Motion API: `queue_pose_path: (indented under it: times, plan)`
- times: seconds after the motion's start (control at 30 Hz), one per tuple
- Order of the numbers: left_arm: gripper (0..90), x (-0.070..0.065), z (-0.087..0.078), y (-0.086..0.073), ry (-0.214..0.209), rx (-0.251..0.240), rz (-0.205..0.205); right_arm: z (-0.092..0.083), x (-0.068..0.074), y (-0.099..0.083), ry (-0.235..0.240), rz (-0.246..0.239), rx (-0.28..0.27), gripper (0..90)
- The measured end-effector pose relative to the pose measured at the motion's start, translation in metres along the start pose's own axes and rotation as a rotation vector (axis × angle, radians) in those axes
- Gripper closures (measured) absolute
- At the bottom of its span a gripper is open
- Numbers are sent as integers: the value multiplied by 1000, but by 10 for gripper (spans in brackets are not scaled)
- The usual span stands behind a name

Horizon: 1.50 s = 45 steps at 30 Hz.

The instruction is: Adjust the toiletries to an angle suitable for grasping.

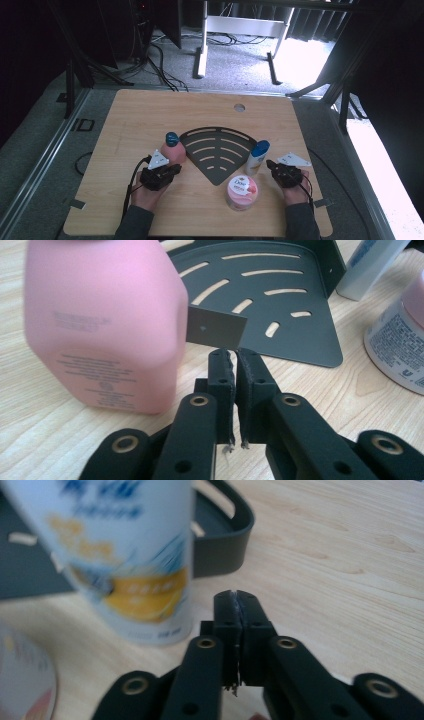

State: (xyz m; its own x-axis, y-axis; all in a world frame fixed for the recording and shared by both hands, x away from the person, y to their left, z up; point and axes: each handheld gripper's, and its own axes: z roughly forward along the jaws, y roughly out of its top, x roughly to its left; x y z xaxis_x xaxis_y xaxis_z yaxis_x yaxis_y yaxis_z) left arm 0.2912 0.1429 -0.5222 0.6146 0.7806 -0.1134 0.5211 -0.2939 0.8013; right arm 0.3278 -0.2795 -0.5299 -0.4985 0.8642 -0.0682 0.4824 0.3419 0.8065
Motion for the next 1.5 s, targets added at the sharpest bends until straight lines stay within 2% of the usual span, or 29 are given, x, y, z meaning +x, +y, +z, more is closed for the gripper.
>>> queue_pose_path:
  times: [0.07,0.2,0.27,0.47,0.57,0.67,0.83,1.07,1.13,1.17,1.23,1.3,1.37,1.4,1.5]
  plan:
    - [810,-1,3,-1,2,13,4,3,-5,2,25,37,-8,899]
    - [741,-4,7,-2,-3,26,5,9,-10,5,61,68,-13,900]
    - [715,-6,11,-2,-5,38,19,11,-9,7,76,76,-18,900]
    - [688,-9,13,-3,-7,46,27,17,-5,8,117,79,-13,900]
    - [685,-10,13,-2,0,34,27,18,-2,7,117,69,-21,900]
    - [681,-11,12,-1,-6,25,30,19,0,6,124,68,-22,900]
    - [652,-16,12,3,-40,14,31,20,1,6,150,72,-23,900]
    - [638,-36,20,23,-100,1,92,21,5,6,162,65,-23,900]
    - [638,-40,23,26,-104,-2,105,21,5,6,162,57,-25,900]
    - [638,-46,28,33,-107,6,145,21,6,6,165,55,-27,900]
    - [648,-52,34,41,-114,6,181,21,6,7,164,55,-30,900]
    - [687,-57,41,51,-124,5,197,21,6,7,166,55,-30,900]
    - [708,-57,41,51,-124,5,197,21,6,7,166,55,-30,900]
    - [759,-65,54,68,-143,-12,214,19,6,7,166,51,-31,900]
    - [817,-70,66,81,-152,-13,222,17,7,7,161,43,-33,900]
